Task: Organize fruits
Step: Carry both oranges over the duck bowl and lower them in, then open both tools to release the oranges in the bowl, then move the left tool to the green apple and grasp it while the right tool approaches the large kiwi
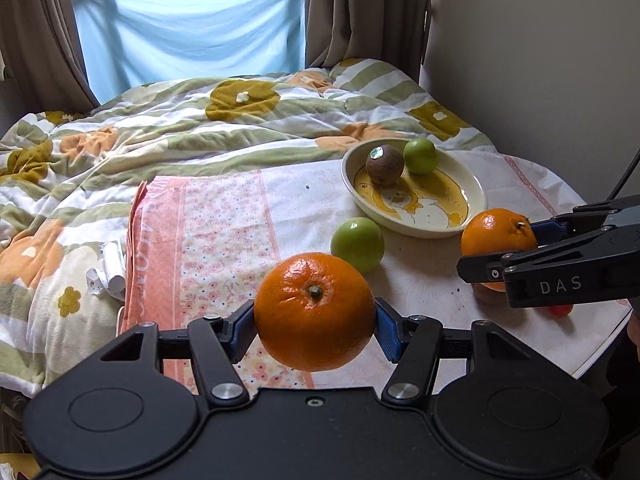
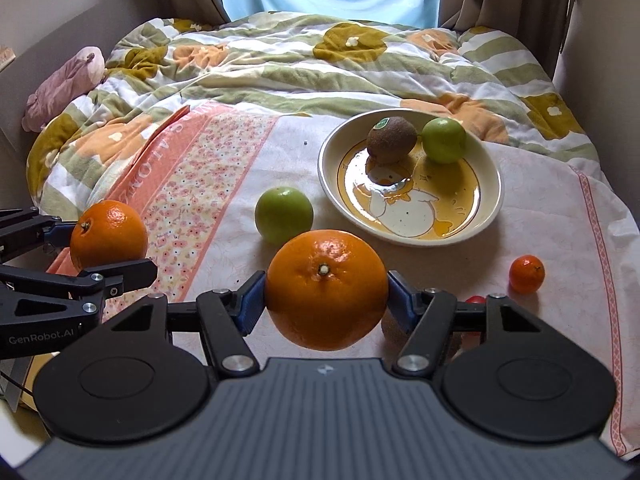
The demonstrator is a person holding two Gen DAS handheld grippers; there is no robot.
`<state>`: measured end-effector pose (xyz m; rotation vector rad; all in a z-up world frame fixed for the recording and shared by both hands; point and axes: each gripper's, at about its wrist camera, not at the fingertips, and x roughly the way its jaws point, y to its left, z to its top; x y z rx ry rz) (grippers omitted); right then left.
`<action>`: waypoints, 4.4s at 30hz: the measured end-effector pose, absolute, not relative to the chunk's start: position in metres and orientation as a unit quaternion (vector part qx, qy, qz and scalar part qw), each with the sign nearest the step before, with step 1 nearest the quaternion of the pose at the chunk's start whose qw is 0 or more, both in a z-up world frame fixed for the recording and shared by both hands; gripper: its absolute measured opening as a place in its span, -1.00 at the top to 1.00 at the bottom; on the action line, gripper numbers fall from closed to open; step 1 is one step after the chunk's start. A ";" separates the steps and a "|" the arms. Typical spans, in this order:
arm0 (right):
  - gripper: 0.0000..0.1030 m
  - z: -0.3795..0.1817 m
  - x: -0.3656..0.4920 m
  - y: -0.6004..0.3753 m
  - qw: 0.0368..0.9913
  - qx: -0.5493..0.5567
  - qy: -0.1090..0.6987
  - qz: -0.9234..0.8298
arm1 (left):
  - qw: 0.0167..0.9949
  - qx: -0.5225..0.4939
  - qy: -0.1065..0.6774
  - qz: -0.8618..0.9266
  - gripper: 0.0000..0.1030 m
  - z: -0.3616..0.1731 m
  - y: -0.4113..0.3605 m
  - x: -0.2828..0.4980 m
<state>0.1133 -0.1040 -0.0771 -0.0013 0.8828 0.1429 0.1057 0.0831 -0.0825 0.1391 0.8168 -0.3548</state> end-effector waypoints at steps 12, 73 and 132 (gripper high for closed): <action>-0.52 -0.041 0.143 -0.146 0.917 0.007 0.396 0.058 | 0.914 0.066 0.357 -0.180 -0.25 -0.051 0.043 0.141; -0.52 -0.136 0.289 -0.215 0.875 -0.007 0.471 0.112 | 0.891 0.104 0.426 -0.121 -0.74 -0.102 -0.044 0.215; -1.00 -0.091 0.083 -0.136 0.887 0.128 0.425 -0.125 | 0.881 0.137 0.381 -0.243 -0.73 -0.096 0.052 0.159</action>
